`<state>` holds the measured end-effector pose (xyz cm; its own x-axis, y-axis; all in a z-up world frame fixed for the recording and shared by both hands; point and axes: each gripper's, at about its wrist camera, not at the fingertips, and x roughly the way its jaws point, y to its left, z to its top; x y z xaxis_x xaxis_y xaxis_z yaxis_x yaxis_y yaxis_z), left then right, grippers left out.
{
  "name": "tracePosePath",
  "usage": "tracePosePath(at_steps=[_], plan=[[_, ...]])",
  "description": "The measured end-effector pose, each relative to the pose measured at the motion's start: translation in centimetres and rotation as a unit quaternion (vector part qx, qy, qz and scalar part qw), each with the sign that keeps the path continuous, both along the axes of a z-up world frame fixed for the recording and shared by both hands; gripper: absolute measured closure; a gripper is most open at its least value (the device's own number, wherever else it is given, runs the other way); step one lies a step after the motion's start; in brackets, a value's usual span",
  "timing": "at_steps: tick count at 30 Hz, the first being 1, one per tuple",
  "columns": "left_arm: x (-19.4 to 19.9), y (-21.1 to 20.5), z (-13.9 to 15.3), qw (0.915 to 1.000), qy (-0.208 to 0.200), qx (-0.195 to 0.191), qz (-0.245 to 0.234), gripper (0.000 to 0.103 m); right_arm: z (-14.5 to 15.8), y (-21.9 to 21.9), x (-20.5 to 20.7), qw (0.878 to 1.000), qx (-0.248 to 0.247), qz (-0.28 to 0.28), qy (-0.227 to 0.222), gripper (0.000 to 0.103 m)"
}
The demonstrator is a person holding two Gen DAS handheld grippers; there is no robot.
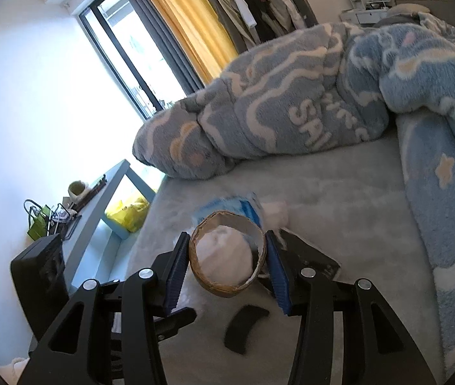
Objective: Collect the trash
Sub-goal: 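Carry the bubble-wrap roll to the black bin and open the left tool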
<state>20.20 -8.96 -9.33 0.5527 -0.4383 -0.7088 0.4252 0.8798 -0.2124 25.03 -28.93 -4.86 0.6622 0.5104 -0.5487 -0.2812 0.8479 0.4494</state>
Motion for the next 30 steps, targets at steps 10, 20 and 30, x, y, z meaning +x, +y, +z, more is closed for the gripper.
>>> tracePosePath(at_steps=[10,20,30], plan=[[-0.4,6.8,0.3,0.9962,0.0,-0.001,0.088,0.039,0.7,5.3,0.5,0.999,-0.016,0.025,-0.013,0.055],[-1.7,14.4,1.1,0.9885,-0.018,0.019,0.149,0.039,0.9,13.6,0.0,0.995,-0.037,0.092,-0.022,0.055],[-2.5,21.5,-1.4,0.9787,0.026,0.042,0.199,0.039,-0.2,22.4,-1.2,0.985,-0.061,0.162,-0.011,0.055]])
